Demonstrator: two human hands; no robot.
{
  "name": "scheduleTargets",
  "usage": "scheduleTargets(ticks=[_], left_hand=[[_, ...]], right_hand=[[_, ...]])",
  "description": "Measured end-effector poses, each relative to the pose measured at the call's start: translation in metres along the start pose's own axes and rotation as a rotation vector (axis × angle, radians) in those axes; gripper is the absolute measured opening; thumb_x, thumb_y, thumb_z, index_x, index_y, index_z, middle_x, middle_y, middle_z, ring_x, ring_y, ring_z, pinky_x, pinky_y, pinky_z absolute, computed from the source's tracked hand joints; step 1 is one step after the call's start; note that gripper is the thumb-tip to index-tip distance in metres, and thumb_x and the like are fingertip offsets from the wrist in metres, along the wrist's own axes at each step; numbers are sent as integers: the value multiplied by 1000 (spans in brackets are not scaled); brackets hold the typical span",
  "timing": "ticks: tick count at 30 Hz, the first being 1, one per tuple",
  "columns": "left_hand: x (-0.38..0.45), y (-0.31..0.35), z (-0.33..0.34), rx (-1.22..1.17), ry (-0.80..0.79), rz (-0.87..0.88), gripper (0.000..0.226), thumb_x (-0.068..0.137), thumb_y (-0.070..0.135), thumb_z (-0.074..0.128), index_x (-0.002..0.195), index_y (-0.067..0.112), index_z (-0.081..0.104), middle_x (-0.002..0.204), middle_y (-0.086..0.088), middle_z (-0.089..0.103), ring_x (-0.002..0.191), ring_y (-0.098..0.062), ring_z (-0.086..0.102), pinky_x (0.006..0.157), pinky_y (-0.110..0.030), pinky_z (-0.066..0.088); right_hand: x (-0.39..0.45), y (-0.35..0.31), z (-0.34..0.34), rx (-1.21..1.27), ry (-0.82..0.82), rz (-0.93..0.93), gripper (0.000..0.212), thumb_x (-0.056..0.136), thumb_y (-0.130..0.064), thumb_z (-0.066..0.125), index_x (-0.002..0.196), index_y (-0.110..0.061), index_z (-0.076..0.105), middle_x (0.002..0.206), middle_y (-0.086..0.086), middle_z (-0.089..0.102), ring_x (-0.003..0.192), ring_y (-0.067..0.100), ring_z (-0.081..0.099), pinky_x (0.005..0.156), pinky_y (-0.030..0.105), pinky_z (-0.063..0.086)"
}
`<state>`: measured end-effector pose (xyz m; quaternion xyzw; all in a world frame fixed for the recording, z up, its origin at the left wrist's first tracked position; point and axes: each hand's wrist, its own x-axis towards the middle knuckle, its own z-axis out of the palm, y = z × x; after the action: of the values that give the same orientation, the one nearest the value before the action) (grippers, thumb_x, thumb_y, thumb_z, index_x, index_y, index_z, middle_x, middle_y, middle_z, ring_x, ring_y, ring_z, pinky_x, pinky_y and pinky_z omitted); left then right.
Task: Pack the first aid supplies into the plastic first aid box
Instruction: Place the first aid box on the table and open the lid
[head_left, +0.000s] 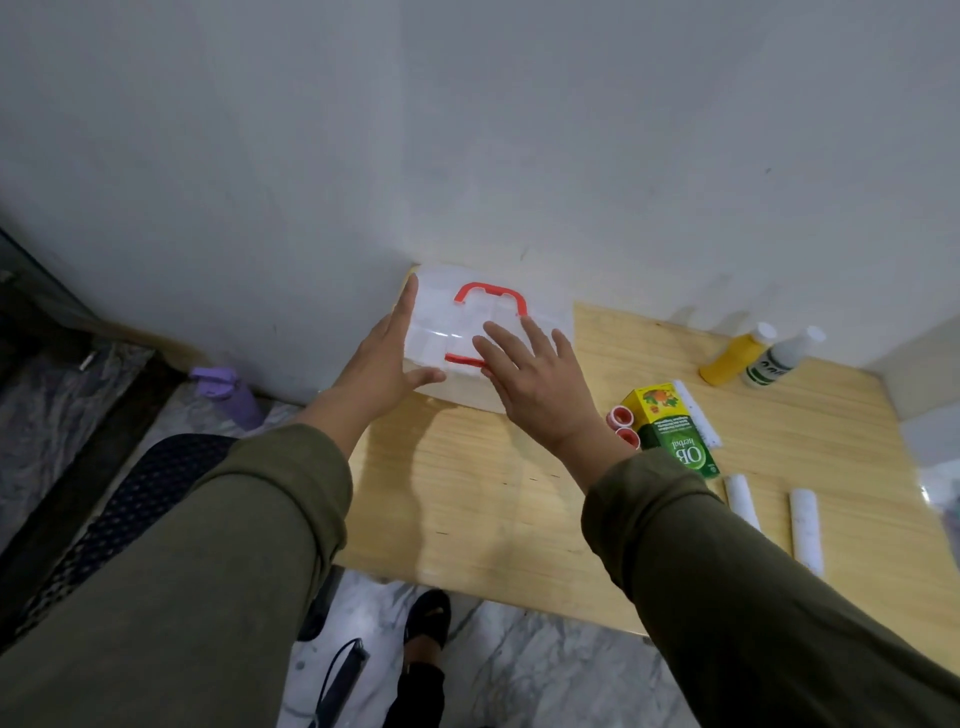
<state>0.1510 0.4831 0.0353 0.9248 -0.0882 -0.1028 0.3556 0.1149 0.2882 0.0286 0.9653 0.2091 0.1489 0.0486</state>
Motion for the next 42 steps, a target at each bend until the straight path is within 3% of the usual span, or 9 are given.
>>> scheduleTargets(ticks=[6, 10, 14, 20, 29, 33, 42], left_hand=[[3, 14, -14, -94, 86, -88, 118, 81, 21, 72, 142, 34, -28, 156, -11, 24, 135, -35, 39, 107, -44, 35], [3, 18, -17, -70, 44, -138, 126, 78, 17, 75, 136, 42, -34, 150, -14, 36, 129, -36, 45, 104, -45, 38], [5, 18, -23, -41, -37, -157, 126, 77, 19, 76, 139, 41, -31, 153, -10, 32, 136, -32, 38, 109, -43, 34], [10, 25, -35, 41, -91, -98, 121, 74, 24, 78, 145, 34, -19, 146, -7, 40, 132, -29, 41, 103, -41, 38], [26, 13, -38, 129, -125, -113, 133, 62, 40, 84, 143, 41, -22, 145, -6, 37, 134, -23, 38, 106, -44, 38], [28, 11, -38, 154, -124, -108, 134, 61, 42, 84, 144, 39, -21, 145, -5, 38, 134, -23, 38, 105, -43, 39], [27, 10, -37, 167, -114, -97, 131, 63, 42, 83, 144, 39, -19, 144, -4, 39, 133, -22, 39, 105, -44, 40]], right_hand=[[21, 14, -33, 111, 176, 18, 27, 92, -25, 47, 109, -10, 60, 110, 7, 69, 93, 33, 68, 71, 40, 55], [42, 28, -54, 246, 183, 77, 32, 94, -29, 40, 103, -8, 62, 96, 9, 70, 80, 33, 66, 69, 38, 51], [72, 45, -66, 309, 116, 259, 28, 98, -30, 42, 111, -9, 56, 101, 10, 66, 89, 31, 59, 79, 40, 43], [119, 67, -64, 402, 143, 513, 23, 96, -28, 47, 106, -11, 58, 100, 10, 63, 93, 30, 56, 85, 46, 45], [169, 91, -43, 596, 209, 846, 20, 92, -24, 56, 110, -16, 60, 105, 5, 62, 98, 26, 59, 94, 45, 47], [171, 96, -39, 523, 184, 865, 23, 92, -26, 56, 114, -18, 55, 108, 2, 64, 101, 25, 58, 92, 38, 37], [161, 105, -27, 501, 17, 703, 35, 91, -29, 58, 123, -16, 55, 123, 6, 57, 111, 27, 55, 101, 45, 42]])
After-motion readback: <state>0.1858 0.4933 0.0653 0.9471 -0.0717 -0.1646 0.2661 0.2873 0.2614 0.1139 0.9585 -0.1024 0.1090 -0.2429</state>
